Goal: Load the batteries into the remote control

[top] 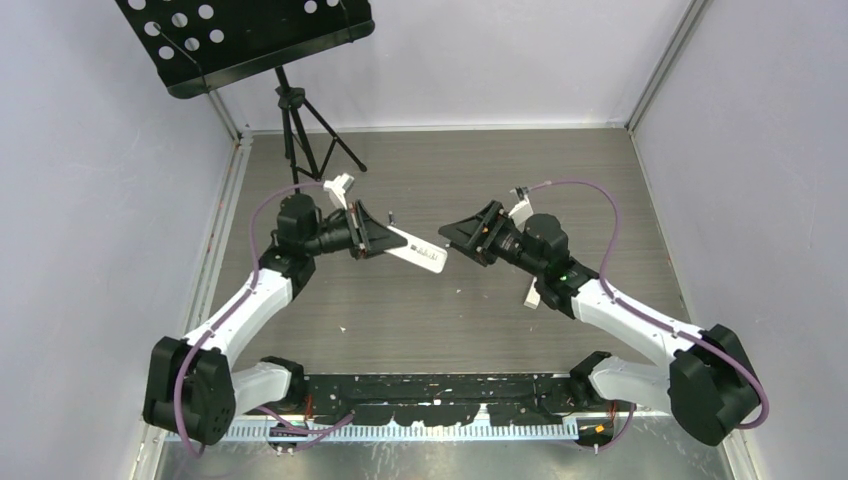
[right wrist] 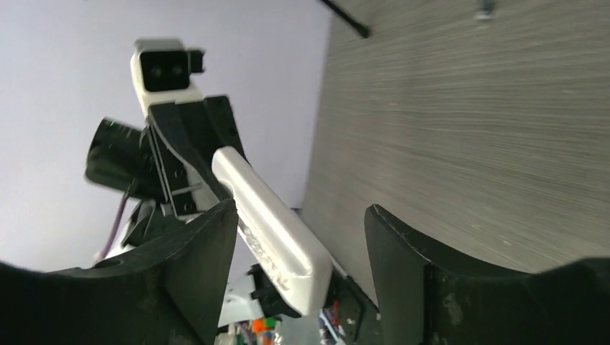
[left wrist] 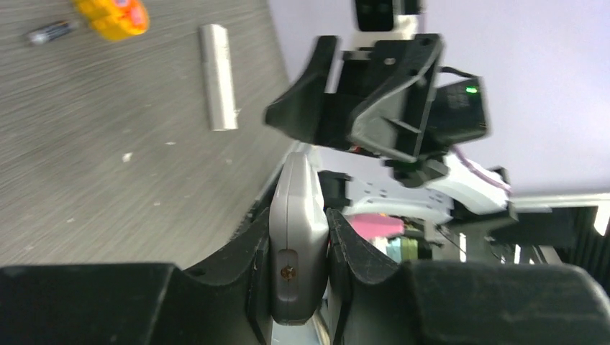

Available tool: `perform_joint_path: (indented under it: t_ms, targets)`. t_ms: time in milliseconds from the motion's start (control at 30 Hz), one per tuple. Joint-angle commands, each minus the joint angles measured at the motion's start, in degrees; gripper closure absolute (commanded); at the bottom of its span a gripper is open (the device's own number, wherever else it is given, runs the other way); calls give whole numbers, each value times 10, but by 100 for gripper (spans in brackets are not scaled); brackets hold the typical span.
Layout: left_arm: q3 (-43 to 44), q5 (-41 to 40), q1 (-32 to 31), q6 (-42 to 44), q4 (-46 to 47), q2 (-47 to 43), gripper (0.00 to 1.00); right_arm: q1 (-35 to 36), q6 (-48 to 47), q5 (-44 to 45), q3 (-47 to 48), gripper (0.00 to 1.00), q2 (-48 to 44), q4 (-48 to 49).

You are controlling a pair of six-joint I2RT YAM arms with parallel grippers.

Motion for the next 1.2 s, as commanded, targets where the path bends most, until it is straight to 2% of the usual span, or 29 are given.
perform_joint_path:
  t_ms: [0, 100, 200, 267, 400, 600, 767, 1033, 1167]
  targets:
    - [-43, -130, -41, 78, -12, 5, 100, -3, -53, 91, 22, 36, -36, -173]
    - [-70, -212, -69, 100, 3, 23, 100, -3, -49, 71, 23, 51, -25, -186]
    - [-101, -258, -83, 100, 57, 50, 100, -1, -28, 47, 15, 57, 4, -164]
    - [-113, -276, -88, 98, 83, 70, 100, 2, -16, 39, 9, 56, 27, -151]
    - [-120, -284, -94, 108, 101, 123, 100, 22, -12, 34, 4, 46, 81, -130]
    - [-136, -289, -99, 105, 129, 166, 100, 41, 5, 22, -3, 44, 164, -55]
    - [-149, -299, -100, 105, 129, 168, 100, 45, 25, 24, 16, 51, 227, -67]
    - [-161, -310, -100, 110, 116, 159, 100, 48, 20, 52, -1, 51, 244, -28]
    - [-159, -311, -100, 115, 107, 159, 100, 48, 23, 52, -11, 64, 244, 8]
